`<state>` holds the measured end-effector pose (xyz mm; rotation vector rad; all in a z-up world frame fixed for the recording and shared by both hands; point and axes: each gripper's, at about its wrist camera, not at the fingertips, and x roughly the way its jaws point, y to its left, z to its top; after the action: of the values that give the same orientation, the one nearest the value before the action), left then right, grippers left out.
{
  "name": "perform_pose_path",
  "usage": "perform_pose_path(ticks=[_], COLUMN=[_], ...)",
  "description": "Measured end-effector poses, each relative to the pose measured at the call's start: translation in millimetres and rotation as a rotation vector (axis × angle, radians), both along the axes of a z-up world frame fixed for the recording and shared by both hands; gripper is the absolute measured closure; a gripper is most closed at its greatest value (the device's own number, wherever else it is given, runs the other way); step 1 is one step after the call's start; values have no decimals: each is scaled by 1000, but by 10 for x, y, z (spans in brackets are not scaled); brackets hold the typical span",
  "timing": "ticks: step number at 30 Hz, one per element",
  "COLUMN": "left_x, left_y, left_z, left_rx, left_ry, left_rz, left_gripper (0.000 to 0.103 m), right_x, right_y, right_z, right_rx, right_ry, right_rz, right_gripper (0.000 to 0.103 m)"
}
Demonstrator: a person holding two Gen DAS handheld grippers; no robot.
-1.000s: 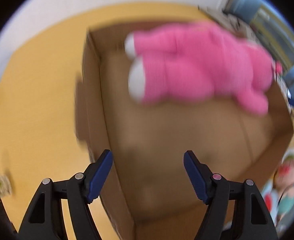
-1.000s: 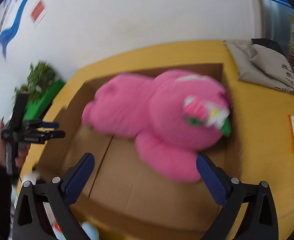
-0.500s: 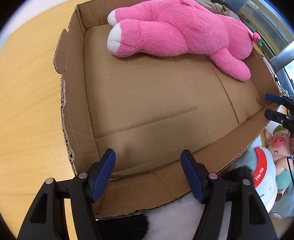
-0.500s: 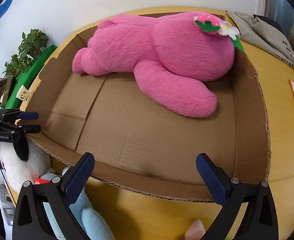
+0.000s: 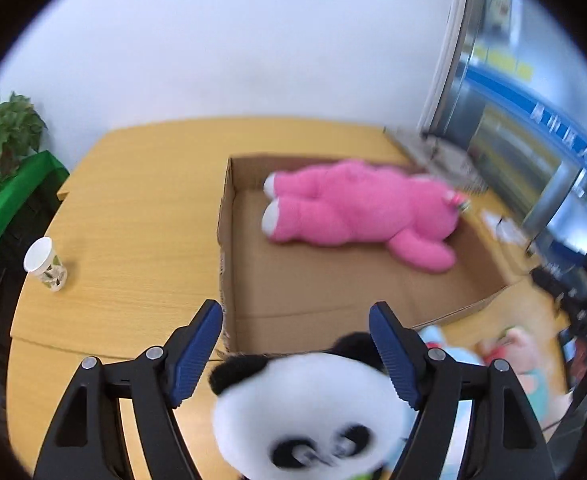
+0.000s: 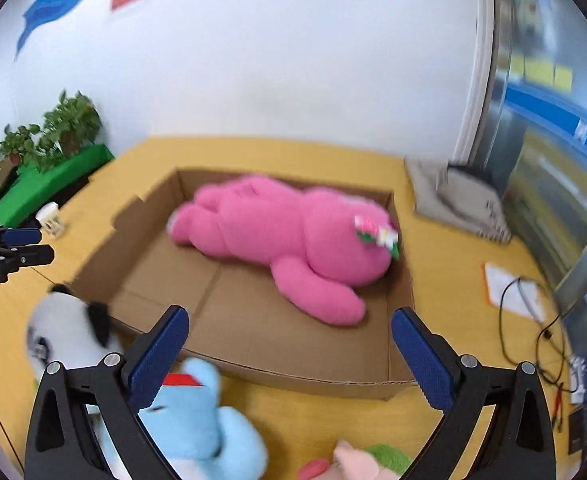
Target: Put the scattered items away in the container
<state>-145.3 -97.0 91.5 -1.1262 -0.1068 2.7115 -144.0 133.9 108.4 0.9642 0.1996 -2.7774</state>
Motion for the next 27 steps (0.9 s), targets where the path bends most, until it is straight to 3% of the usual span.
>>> perform_pose_path(ticks=[4, 11, 18, 27], left_x=[393, 659, 722, 864], left_y=[9, 42, 10, 30], left_z=[171, 130, -34, -268], left_rx=[21, 24, 53, 52], left_ry=[83, 110, 66, 3], left_rz=[-38, -58, -48, 5], left_gripper=[27, 27, 27, 27], right_x=[372, 674, 807, 885], right_y=[-224, -416, -480, -286], right_z=[127, 84, 33, -269], right_rx=[5, 60, 68, -29], right_ry=[61, 73, 71, 35], right_rz=[-18, -65, -76, -20], right_gripper=[0, 0, 0, 0])
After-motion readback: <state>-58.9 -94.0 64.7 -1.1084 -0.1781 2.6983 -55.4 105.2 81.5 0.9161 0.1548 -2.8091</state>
